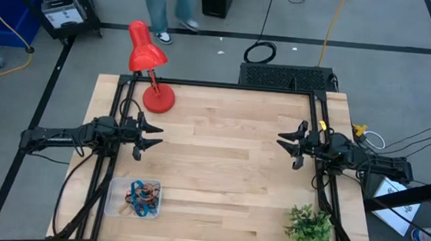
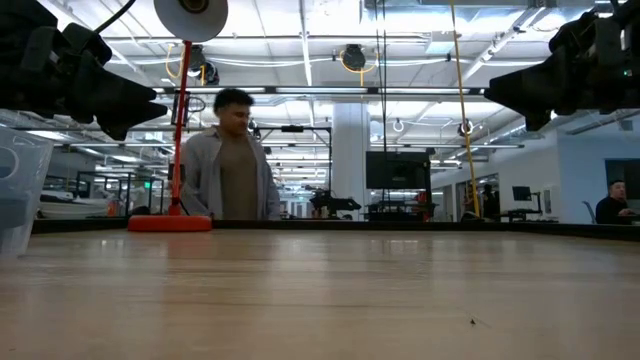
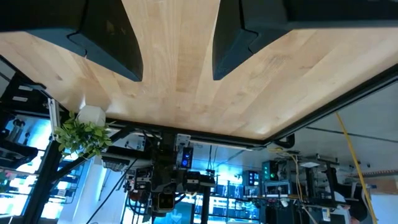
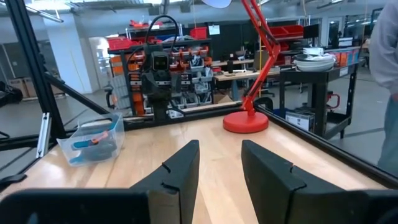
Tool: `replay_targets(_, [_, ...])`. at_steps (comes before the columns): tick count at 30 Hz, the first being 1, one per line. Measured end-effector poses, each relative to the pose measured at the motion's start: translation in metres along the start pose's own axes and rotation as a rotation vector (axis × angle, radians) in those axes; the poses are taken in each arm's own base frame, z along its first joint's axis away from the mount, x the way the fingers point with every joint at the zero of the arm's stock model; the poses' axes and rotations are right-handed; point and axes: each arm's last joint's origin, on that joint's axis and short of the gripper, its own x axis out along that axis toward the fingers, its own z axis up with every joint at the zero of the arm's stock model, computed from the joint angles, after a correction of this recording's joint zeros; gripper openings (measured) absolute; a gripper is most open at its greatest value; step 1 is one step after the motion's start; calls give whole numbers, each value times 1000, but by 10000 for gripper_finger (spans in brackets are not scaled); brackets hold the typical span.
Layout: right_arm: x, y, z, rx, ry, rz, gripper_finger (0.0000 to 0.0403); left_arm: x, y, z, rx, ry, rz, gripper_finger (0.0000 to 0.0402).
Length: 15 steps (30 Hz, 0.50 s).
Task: Pick and place rubber bands into bin
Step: Return to Home Position
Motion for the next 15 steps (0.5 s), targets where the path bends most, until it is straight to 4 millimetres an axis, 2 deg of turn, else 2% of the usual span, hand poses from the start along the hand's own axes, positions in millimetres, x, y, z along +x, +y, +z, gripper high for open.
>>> replay_targets(15, [0,0,0,-12,0,0,114,0,0,0,0,0,1,200])
